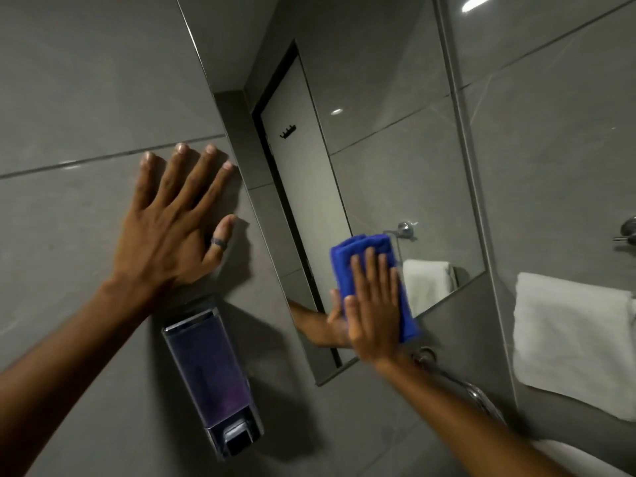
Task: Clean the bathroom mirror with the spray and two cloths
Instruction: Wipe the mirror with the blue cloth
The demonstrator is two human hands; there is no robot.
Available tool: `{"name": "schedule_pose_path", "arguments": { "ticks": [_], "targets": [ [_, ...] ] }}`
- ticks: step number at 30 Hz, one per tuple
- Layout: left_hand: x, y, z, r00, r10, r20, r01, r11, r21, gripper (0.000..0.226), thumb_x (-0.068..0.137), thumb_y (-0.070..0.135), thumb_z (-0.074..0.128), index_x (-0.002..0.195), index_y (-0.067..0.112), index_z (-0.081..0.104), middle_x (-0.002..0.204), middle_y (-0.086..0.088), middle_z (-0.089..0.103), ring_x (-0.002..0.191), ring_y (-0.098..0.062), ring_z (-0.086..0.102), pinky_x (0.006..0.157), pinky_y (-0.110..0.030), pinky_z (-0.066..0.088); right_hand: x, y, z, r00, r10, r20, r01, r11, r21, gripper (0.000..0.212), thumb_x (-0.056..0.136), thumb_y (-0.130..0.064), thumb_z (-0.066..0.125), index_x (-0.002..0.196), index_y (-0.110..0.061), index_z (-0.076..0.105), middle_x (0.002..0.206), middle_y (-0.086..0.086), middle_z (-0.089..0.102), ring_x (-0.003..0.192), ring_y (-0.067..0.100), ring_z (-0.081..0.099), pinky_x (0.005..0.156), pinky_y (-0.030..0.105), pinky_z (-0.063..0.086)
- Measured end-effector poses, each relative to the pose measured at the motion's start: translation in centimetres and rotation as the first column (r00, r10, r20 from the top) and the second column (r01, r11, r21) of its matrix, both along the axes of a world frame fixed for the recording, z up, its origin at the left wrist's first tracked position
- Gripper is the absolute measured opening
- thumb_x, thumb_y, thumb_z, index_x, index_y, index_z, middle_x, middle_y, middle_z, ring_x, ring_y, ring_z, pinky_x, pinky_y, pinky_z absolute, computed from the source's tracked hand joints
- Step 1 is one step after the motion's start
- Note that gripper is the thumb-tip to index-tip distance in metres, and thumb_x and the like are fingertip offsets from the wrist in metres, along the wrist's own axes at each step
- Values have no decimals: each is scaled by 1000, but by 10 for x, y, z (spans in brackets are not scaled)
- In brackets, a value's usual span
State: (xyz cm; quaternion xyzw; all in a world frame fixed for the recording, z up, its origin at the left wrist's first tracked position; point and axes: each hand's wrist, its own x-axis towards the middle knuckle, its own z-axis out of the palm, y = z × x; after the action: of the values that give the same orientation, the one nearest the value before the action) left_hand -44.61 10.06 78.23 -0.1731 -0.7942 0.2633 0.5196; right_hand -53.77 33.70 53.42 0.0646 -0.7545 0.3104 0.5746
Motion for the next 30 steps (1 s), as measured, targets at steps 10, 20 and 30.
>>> {"name": "schedule_pose_path", "arguments": {
  "ticks": [10, 20, 30],
  "targets": [
    [-2, 0, 31, 999, -37, 7, 36, 994, 105, 71, 104, 56, 16, 167, 26, 11, 176, -7, 5, 164, -30, -1, 132, -55, -3, 27, -79, 130, 986, 114, -124, -80, 965, 250, 61, 106, -47, 13, 163, -26, 7, 173, -3, 2, 160, 22, 1, 129, 48, -2],
    [-11, 15, 66, 995, 31, -96, -15, 986, 164, 75, 101, 62, 8, 168, 28, 3, 177, -6, -1, 164, -32, -4, 131, -60, -2, -63, 110, 174, 995, 2, -103, 0, 1000, 27, 61, 104, -44, 17, 162, -29, 4, 171, -4, 7, 159, 8, -4, 128, 52, 14],
    [-9, 17, 64, 993, 43, -106, -24, 985, 173, 76, 100, 62, 12, 167, 29, 0, 177, -6, -6, 163, -31, -8, 131, -59, -4, -103, 227, 173, 999, -25, 49, 37, 961, -274, 63, 103, -42, 18, 162, -21, 14, 172, 7, 9, 159, 24, 8, 128, 52, 13]
  ]
}}
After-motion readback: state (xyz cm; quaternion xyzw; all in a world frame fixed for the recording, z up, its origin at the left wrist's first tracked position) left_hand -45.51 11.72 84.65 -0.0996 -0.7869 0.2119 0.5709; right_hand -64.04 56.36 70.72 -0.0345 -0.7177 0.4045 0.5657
